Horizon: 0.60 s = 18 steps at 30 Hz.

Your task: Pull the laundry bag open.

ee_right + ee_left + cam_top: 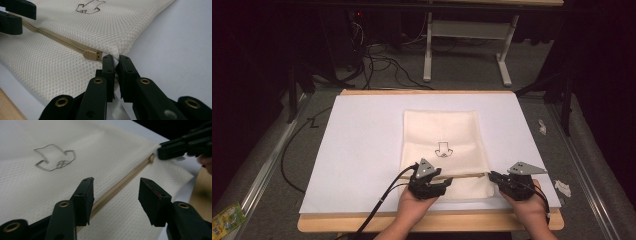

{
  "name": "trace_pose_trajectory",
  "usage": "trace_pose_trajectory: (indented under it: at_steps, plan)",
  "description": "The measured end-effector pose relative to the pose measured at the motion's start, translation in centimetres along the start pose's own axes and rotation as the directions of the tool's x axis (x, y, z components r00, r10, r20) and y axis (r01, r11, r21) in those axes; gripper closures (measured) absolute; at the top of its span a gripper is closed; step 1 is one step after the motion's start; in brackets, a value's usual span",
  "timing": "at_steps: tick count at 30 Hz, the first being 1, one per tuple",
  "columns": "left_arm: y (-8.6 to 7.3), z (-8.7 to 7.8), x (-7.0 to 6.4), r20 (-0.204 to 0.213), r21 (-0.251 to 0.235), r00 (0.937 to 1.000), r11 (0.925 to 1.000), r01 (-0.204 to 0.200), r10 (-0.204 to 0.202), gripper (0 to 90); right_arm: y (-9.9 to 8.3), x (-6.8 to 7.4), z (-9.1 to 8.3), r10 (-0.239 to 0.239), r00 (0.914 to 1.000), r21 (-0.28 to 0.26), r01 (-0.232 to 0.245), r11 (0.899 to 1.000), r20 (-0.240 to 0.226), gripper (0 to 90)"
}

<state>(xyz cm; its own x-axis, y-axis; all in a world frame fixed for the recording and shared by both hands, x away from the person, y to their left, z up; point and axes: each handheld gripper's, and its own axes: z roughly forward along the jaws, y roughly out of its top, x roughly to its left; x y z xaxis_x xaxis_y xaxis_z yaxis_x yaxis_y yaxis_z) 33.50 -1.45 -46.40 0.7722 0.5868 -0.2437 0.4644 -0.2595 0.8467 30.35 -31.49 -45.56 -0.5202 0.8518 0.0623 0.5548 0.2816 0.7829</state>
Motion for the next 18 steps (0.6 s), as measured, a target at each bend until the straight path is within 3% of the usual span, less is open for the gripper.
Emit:
trace_pose_trajectory:
  at_steps: [5, 6, 10, 18]
  plan:
    - [0.5, 1.8, -1.6, 0.05, 0.02, 0.9986, 0.9997, -0.016, 0.015, 57.4, 0.1, 0.3, -0.1, -0.022, 0.9997, -0.004, 0.022, 1.0, -0.01, 85.6]
    - [0.5, 2.8, -2.1, 0.072, 0.046, 0.9973, 0.9989, -0.014, 0.01, 58.5, 0.3, 0.3, -0.1, -0.032, 0.9994, -0.012, 0.032, 0.999, -0.012, 85.6]
    - [0.7, 4.0, -3.0, 0.083, 0.063, 0.9965, 0.998, 0.003, -0.008, 63.1, 0.4, 0.2, -0.1, -0.027, 0.9995, -0.015, 0.027, 1.0, -0.019, 85.7]
    - [1.2, 5.9, -4.2, 0.064, 0.066, 0.9979, 0.9978, -0.007, 0.003, 70.0, 0.5, 0.4, -0.3, -0.039, 0.9991, -0.025, 0.039, 0.999, -0.015, 85.7]
